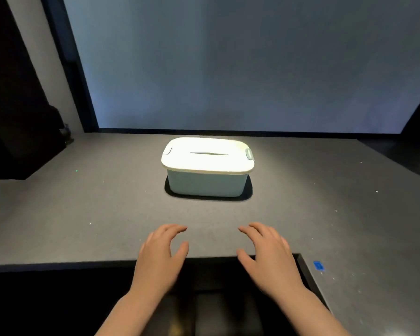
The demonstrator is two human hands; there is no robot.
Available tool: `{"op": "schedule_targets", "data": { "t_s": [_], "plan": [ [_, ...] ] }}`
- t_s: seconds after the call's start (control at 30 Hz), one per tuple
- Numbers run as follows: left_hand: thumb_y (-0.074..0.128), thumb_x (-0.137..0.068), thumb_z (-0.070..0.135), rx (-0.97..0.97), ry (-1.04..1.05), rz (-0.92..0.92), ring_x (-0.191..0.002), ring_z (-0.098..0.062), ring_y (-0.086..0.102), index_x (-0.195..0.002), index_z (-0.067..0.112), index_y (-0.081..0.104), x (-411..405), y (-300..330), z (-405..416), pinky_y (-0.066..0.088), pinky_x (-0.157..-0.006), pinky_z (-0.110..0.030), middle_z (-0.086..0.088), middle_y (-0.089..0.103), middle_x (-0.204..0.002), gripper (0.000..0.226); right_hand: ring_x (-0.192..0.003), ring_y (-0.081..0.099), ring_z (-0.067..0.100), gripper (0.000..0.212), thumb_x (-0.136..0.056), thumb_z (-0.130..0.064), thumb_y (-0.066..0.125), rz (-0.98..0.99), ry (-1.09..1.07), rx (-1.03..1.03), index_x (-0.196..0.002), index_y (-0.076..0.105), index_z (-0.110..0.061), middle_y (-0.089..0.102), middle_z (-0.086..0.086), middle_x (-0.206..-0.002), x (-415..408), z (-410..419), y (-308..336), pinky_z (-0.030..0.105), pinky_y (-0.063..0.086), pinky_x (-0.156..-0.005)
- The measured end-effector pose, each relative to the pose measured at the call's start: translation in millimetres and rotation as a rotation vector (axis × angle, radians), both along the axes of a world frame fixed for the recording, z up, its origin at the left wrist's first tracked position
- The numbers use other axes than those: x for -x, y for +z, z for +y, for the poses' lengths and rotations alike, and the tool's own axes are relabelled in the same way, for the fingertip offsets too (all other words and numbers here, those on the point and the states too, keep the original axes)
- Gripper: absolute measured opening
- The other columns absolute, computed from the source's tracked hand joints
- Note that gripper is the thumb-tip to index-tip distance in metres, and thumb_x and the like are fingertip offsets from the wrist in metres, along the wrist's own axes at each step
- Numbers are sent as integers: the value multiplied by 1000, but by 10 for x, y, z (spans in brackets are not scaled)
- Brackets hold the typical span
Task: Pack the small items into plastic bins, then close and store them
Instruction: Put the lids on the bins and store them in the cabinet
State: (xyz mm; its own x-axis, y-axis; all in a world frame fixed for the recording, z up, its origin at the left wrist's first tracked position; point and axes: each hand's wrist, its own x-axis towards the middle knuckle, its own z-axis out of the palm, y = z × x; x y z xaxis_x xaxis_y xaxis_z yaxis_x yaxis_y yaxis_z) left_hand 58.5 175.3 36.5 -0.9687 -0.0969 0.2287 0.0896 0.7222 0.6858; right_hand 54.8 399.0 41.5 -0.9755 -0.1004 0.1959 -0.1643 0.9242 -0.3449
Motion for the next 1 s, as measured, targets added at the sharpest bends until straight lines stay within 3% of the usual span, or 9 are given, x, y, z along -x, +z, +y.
{"op": "schedule_targets", "data": {
  "t_s": [0.2, 0.47, 0.6, 0.73, 0.9, 1.0],
  "plan": [
    [58, -89, 25, -30, 28, 47, -120, -7, 44, -121, 32, 58, 1168, 118, -344, 36, -105, -34, 15, 53, -126, 33, -137, 24, 7, 53, -93, -42, 47, 31, -91, 54, -144, 34, -37, 32, -13, -149, 1090, -104, 169, 30, 21, -112],
    [61, -88, 23, 5, 12, 106, -120, -18, 46, -119, 26, 62, 2450, 285, -511, 38, -100, -37, 6, 54, -131, 31, -135, 25, 8, 47, -94, -43, 50, 47, -187, 122, -139, 44, -34, 38, -11, -145, 2099, -68, 233, 32, 26, -108],
    [59, -88, 27, 50, 28, 60, -131, -19, 34, -127, 23, 57, 2917, 209, -484, 32, -103, -37, 3, 44, -142, 39, -137, 24, 18, 49, -93, -47, 49, -28, -236, 155, -138, 44, -31, 32, -3, -149, 2537, 20, 164, 38, 29, -109],
    [62, -86, 30, -8, 96, 14, -133, -21, 30, -135, 21, 47, 3134, 141, -495, 29, -106, -34, 1, 37, -145, 52, -141, 21, 20, 66, -88, -58, 50, -161, -257, 250, -146, 31, -32, 18, -4, -156, 2917, 105, 128, 40, 31, -107],
    [62, -87, 41, -133, 82, -143, -127, -20, 42, -144, 26, 35, 3386, 137, -596, 34, -100, -33, -4, 40, -142, 65, -130, 40, 18, 67, -85, -57, 59, -235, -214, 435, -144, 32, -40, 36, -4, -144, 3240, 248, 109, 35, 35, -102],
    [59, -87, 47, -131, 90, -188, -122, -23, 45, -144, 34, 32, 3450, 99, -610, 35, -94, -33, -7, 44, -136, 64, -110, 45, 14, 58, -86, -54, 60, -229, -206, 534, -137, 34, -47, 39, -5, -131, 3329, 299, 68, 30, 36, -90]
  ]
}}
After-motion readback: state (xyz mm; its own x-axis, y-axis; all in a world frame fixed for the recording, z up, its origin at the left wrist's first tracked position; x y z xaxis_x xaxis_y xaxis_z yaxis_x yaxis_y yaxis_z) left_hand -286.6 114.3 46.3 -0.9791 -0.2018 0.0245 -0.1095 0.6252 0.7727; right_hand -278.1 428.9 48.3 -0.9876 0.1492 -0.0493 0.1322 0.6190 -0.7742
